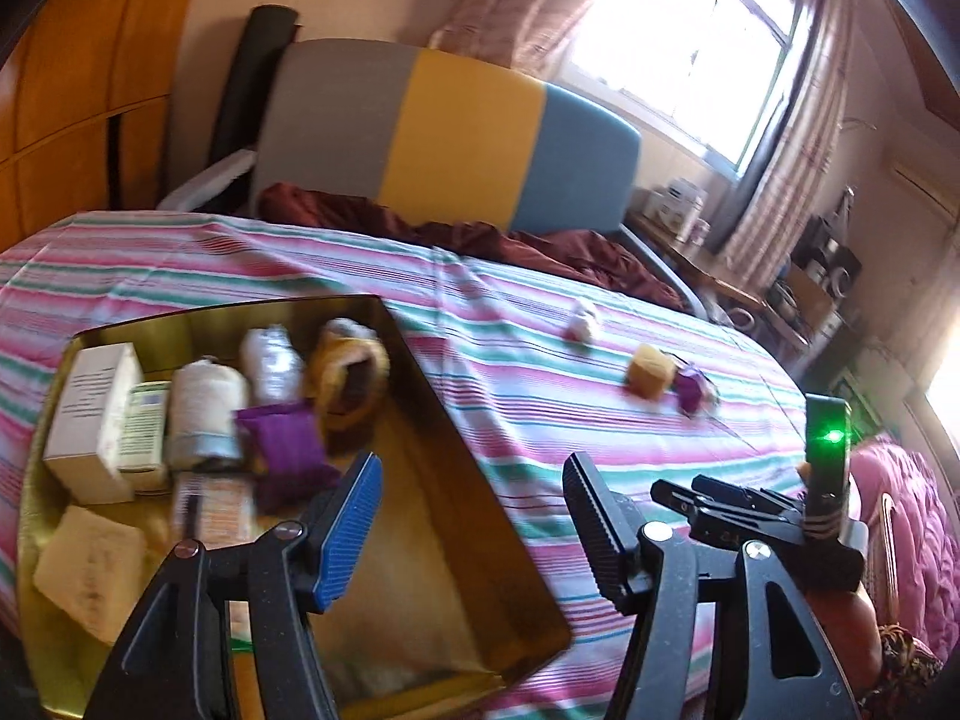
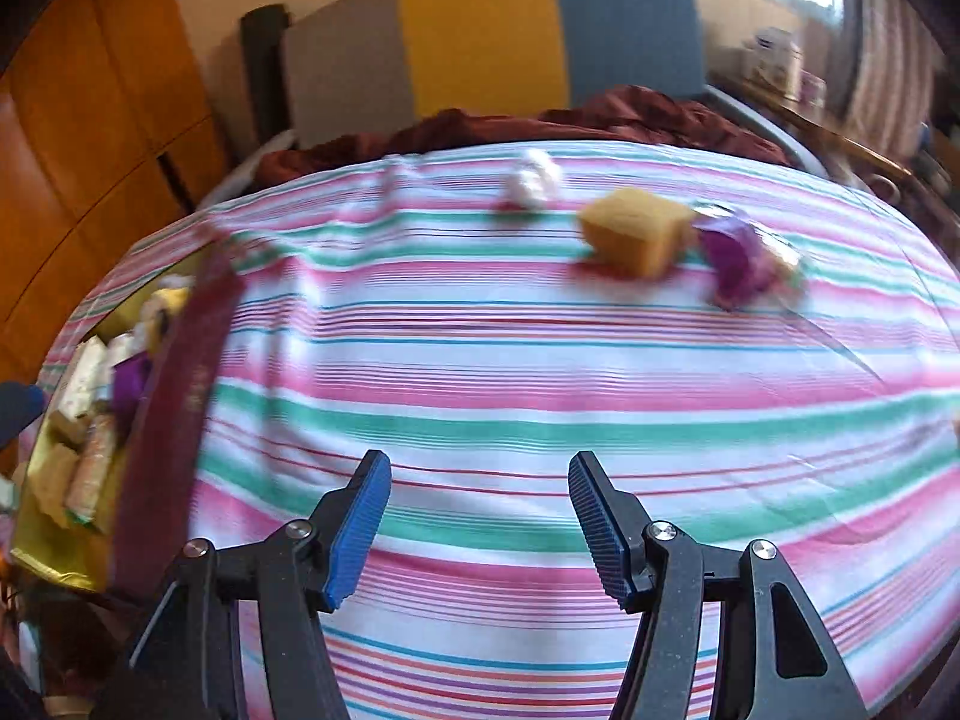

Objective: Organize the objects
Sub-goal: 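Grasp the purple character-print snack bag on the sheet with the right tool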

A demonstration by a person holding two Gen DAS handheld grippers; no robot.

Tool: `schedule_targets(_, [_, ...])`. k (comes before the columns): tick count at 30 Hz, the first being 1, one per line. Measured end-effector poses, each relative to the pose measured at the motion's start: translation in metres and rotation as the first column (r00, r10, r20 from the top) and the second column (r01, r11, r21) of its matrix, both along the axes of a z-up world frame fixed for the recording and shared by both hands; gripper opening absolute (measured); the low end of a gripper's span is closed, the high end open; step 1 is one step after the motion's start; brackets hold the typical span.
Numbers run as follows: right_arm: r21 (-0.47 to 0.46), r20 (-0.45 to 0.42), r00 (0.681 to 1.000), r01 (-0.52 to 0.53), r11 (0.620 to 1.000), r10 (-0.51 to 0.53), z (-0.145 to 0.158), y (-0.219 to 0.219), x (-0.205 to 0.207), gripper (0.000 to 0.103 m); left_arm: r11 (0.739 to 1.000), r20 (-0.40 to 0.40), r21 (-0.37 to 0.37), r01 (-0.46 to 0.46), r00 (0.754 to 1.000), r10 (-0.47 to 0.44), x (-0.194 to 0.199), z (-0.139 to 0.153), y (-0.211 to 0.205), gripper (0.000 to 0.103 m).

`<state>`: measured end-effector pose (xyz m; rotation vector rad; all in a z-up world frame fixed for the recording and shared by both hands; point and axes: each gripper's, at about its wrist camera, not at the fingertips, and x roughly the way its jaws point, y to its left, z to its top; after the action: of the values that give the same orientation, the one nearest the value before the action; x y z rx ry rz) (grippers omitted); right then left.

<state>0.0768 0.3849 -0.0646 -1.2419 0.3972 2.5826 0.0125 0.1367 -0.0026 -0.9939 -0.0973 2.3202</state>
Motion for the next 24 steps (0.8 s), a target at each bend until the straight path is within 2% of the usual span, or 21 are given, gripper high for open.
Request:
schedule_targets(7, [0.034, -0.018, 0.995, 0.101, 0.994, -0.100, -0.006, 0.062, 0.015, 0.065, 0.993, 0.003, -0.051, 0.105, 0.994, -0.105, 0.017, 0.000, 0.051, 0.065])
schedule_targets(13, [0.123, -0.078, 0.985, 0.161, 0.979, -0.152, 0.009, 0.122, 0.001, 0.065, 0.980, 0.036, -0.081, 0.180, 0.983, -0.178, 0.034, -0.010, 0.089, 0.065])
schedule_targets(18, [0.160, -0.104, 0.986, 0.143, 0.977, -0.128, 0.015, 0.156, -0.030, 0.065, 0.963, 0.037, -0.118, 0.241, 0.971, -0.238, 0.048, -0.018, 0.110, 0.065])
schedule_targets(22, [0.192, -0.087, 0.992, 0.103, 0.976, -0.087, 0.006, 0.168, -0.056, 0.065, 0.952, 0.047, -0.141, 0.273, 0.962, -0.269, 0.057, -0.025, 0.121, 0.065])
schedule_targets(24, [0.170, -0.088, 0.994, 0.084, 0.982, -0.070, 0.000, 0.172, -0.062, 0.065, 0.946, 0.051, -0.152, 0.286, 0.958, -0.282, 0.059, -0.028, 0.125, 0.065])
